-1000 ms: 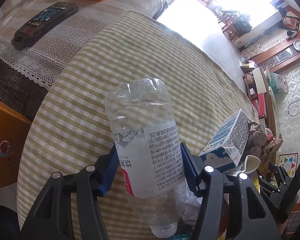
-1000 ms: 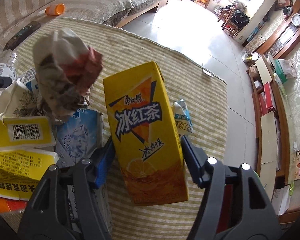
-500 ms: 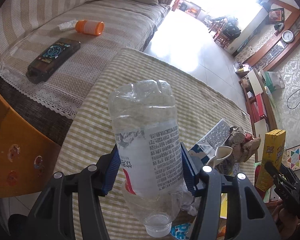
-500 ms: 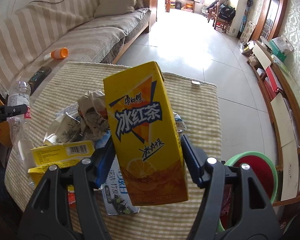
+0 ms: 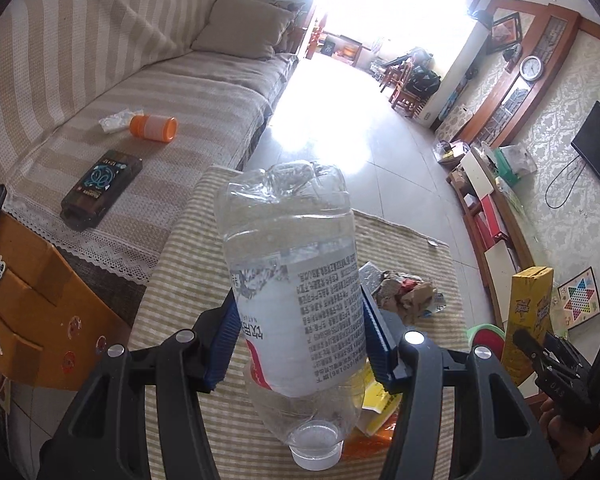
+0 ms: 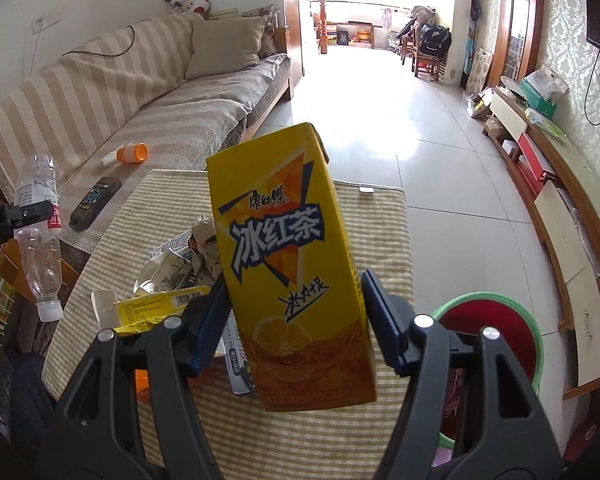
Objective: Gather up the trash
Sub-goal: 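Lift the bottle and yellow carton off the table with both tools, then carry the bottle and carton over the red bin and open both tools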
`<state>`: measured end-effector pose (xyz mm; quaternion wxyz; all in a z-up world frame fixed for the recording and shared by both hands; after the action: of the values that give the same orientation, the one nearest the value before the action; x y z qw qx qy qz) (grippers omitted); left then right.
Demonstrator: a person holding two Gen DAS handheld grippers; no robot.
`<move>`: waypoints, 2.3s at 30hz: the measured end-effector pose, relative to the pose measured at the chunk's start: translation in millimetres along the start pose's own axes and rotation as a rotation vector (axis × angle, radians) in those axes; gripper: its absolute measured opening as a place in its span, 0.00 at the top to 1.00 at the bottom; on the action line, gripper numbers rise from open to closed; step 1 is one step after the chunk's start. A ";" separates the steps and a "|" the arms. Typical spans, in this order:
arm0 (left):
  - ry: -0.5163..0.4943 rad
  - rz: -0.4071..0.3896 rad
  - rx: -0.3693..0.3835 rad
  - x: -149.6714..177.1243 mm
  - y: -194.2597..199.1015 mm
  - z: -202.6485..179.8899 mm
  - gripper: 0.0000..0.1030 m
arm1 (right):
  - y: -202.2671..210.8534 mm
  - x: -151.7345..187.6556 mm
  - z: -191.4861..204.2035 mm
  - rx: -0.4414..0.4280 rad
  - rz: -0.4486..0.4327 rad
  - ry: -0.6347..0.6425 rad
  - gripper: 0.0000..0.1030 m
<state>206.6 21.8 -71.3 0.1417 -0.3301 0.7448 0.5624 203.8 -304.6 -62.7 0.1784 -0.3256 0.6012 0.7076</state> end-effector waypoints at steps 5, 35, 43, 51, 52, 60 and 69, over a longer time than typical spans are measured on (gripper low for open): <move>-0.051 -0.011 0.035 -1.7 8.2 -35.0 0.49 | 21.7 -2.8 -16.6 0.013 -0.039 -0.033 0.39; -0.434 0.193 0.323 87.0 -62.0 -332.0 0.49 | 77.6 72.3 -231.4 0.176 -0.073 -0.391 0.39; -0.498 0.239 0.385 115.5 -84.3 -395.3 0.49 | 74.3 96.8 -264.1 0.175 -0.051 -0.448 0.39; -0.557 0.268 0.388 129.2 -100.9 -430.3 0.49 | 65.9 101.9 -272.7 0.156 -0.043 -0.459 0.39; -0.560 0.268 0.387 129.6 -101.4 -432.9 0.49 | 65.1 101.4 -272.9 0.154 -0.042 -0.460 0.39; -0.564 0.297 0.396 129.3 -108.0 -439.3 0.31 | 57.1 96.2 -270.0 0.137 -0.040 -0.450 0.39; -0.505 0.262 0.409 115.0 -99.7 -424.2 0.14 | 51.6 90.2 -260.6 0.118 -0.027 -0.424 0.31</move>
<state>254.1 -426.4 -73.7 0.3114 -0.0471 0.8195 0.4787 169.4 -580.2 -102.6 0.3291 -0.1666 0.5864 0.7212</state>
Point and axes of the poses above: each gripper's, at about its wrist camera, not at the fingertips, and y roughly against the way its jaws point, z to its left, x to its underside, the point moved 4 cm from there along -y, roughly the way its jaws point, and after that the axes turned 2 degrees about y, right-handed, at the moved point
